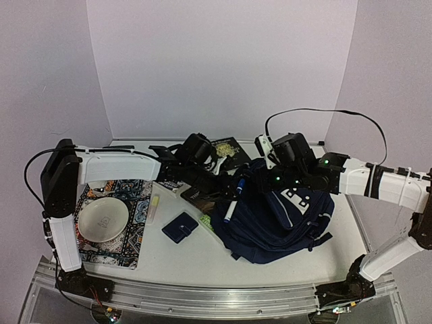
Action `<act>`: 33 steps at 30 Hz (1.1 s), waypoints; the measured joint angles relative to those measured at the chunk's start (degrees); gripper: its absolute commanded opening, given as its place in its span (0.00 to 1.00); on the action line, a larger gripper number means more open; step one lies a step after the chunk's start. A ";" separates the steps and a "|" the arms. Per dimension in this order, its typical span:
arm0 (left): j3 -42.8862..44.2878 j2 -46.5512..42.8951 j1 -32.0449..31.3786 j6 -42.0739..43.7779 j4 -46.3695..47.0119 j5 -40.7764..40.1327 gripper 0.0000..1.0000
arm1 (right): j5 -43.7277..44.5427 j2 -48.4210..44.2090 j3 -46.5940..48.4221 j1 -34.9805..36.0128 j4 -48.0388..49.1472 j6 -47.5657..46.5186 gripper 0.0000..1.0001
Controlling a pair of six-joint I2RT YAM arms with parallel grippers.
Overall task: Pack the student bag
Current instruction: Place the pen in the upper front pocket of the bag.
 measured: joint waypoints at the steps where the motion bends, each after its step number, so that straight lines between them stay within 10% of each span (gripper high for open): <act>1: 0.52 0.82 -0.12 -0.69 0.58 0.12 0.00 | -0.14 0.00 0.00 0.00 0.06 0.12 0.00; 11: 5.14 6.98 -0.14 -13.18 8.43 -0.63 0.07 | -1.02 0.07 0.00 -0.04 0.77 1.61 0.00; 18: 3.00 7.36 -0.61 -23.03 17.34 -4.56 0.34 | -1.09 0.21 0.00 -0.15 1.91 2.74 0.00; 33: -2.37 4.76 -0.88 -22.58 22.67 -9.19 0.51 | -0.52 0.22 0.00 -0.46 2.51 3.01 0.00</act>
